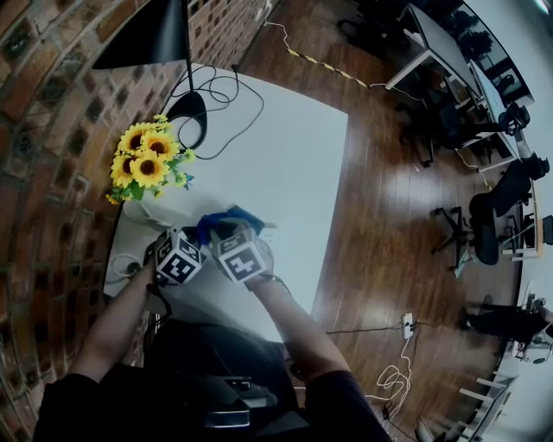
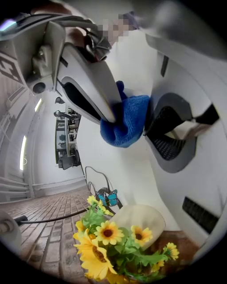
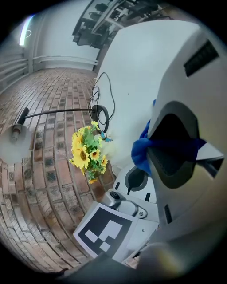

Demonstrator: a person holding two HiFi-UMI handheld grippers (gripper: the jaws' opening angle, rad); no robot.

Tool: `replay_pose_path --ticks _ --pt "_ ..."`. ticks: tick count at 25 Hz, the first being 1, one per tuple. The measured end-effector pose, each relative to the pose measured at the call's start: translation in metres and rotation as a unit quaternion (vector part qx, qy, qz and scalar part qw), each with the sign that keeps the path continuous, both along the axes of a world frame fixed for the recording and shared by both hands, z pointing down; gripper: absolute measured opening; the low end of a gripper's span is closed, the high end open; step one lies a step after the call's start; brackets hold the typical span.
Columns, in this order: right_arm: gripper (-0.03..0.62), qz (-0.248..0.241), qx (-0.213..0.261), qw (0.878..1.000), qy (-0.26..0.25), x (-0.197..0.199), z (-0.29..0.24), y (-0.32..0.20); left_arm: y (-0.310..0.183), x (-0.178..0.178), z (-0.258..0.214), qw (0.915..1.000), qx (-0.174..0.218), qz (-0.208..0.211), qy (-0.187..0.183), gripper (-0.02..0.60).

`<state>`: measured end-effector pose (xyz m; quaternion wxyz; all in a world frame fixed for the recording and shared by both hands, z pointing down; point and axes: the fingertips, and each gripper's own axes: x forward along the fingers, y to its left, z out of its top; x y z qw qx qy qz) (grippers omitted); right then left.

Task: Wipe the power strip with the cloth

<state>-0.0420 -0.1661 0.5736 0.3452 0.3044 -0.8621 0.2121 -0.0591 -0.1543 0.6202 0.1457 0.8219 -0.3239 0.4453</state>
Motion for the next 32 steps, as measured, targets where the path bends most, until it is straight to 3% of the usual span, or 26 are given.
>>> replay_pose_path --ticks 9,14,20,25,27,29,32 --pt "0.055 -0.007 0.027 1.000 0.003 0.016 0.001 0.010 -0.001 -0.001 0.002 0.9998 0.003 -0.019 -0.008 0.018" --pt "0.055 -0.013 0.039 0.999 0.014 0.036 0.001 0.022 0.002 0.002 0.004 0.9969 0.038 0.022 -0.065 0.020" --pt "0.055 -0.008 0.047 0.999 0.014 0.060 0.001 0.036 0.002 0.001 0.006 0.9947 0.048 0.025 -0.087 0.020" --pt "0.055 0.003 0.057 0.998 0.020 0.077 0.002 0.037 0.002 0.002 0.009 0.9885 0.071 0.040 -0.127 0.020" --pt "0.055 -0.001 0.055 0.998 0.026 0.081 0.002 0.039 0.011 0.006 0.005 0.9925 0.042 0.041 -0.107 0.020" --pt "0.055 -0.014 0.060 0.997 0.036 0.079 0.002 0.039 0.025 0.017 -0.008 0.9983 -0.001 0.035 -0.046 0.020" --pt "0.055 -0.021 0.067 0.997 0.039 0.080 0.003 0.038 0.048 0.046 -0.020 0.9973 -0.055 0.046 0.016 0.020"
